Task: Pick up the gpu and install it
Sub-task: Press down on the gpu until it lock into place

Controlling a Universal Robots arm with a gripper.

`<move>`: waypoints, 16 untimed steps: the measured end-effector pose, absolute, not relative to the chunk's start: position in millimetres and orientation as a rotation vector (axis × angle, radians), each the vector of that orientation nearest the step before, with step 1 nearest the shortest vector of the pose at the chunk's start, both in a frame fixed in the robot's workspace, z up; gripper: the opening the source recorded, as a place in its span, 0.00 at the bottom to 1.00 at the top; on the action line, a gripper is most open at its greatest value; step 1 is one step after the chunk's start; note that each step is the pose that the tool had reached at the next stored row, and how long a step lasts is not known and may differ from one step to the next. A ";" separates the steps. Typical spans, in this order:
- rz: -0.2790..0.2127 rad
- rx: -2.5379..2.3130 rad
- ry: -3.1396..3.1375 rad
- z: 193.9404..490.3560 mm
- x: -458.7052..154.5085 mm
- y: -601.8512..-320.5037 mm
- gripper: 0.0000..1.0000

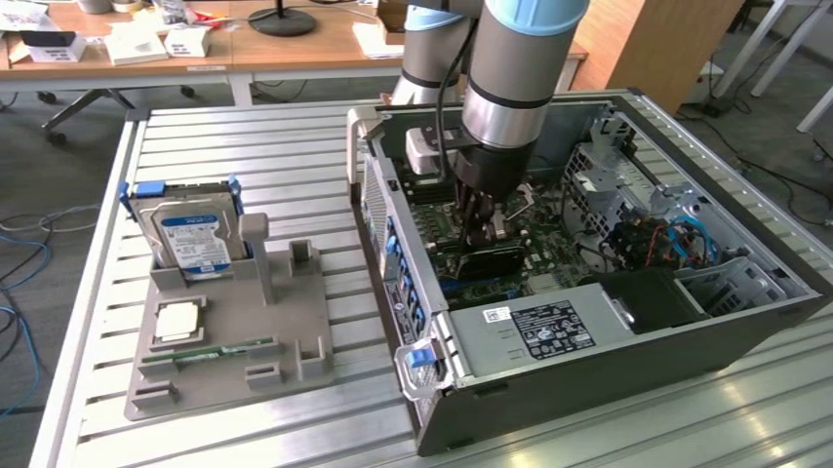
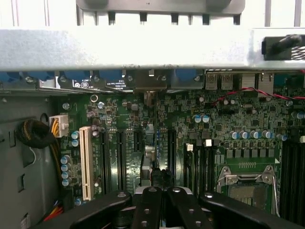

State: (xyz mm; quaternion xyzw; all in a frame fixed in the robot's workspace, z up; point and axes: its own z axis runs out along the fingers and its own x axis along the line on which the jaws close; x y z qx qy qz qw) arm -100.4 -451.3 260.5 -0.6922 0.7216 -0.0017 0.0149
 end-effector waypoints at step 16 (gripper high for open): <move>-0.005 -2.154 2.246 298.6 -100.4 -451.3 0.11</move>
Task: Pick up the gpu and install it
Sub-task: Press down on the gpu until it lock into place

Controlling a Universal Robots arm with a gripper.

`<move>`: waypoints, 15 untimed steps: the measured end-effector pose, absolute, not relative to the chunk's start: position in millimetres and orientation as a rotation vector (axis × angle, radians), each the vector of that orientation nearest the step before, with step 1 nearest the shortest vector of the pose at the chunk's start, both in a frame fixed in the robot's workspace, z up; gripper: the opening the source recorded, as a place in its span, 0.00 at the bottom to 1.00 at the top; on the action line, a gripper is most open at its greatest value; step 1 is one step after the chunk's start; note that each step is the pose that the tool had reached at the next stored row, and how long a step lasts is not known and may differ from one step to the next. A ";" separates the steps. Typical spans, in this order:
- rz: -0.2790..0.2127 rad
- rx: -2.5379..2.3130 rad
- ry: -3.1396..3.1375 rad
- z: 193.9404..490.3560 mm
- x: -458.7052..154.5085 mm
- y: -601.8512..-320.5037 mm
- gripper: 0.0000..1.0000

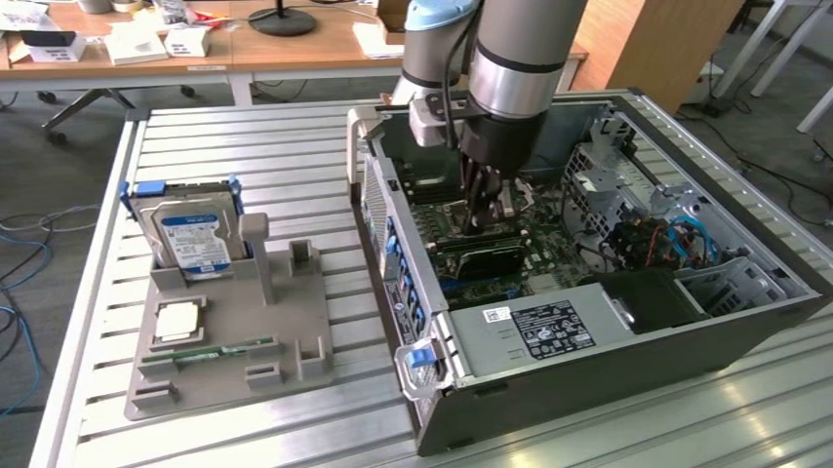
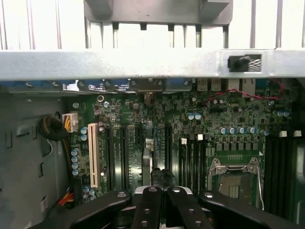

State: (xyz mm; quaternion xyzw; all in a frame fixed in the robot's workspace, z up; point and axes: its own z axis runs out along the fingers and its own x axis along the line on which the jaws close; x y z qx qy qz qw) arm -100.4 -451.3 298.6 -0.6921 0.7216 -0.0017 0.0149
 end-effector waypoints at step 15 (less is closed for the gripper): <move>-0.005 -2.154 2.246 307.4 -87.5 -451.3 0.11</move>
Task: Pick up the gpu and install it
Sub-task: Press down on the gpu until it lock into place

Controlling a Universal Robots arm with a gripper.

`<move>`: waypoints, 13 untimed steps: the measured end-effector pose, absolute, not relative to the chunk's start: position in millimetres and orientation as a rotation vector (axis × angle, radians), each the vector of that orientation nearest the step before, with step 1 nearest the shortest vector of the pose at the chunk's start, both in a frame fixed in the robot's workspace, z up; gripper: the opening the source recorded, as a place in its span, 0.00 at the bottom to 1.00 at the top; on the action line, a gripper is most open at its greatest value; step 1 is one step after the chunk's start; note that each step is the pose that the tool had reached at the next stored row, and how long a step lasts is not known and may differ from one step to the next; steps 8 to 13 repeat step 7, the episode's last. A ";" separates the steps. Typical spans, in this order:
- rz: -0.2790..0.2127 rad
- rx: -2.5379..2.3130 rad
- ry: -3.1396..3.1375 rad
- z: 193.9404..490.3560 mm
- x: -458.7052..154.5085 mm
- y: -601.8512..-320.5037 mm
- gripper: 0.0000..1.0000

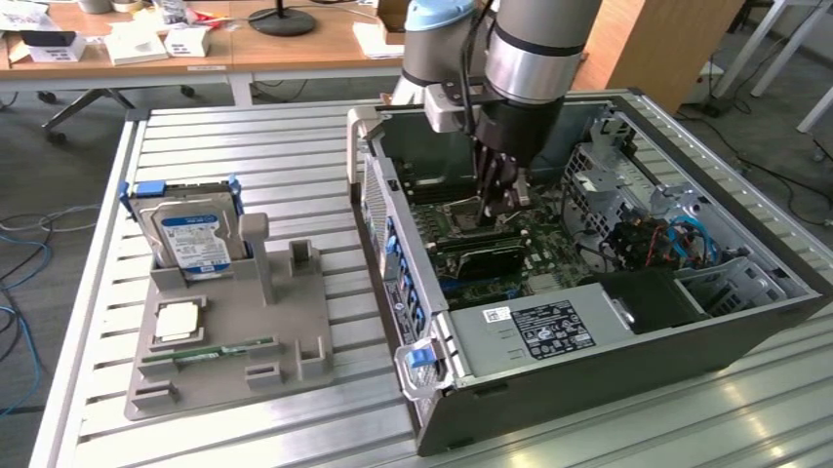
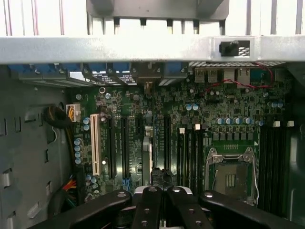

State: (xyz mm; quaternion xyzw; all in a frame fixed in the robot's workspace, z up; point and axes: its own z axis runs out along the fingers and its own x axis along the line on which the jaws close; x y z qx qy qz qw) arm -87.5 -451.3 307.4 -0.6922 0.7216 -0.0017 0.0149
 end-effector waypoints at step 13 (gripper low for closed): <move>-0.005 -2.154 2.246 307.4 -87.3 -451.3 0.11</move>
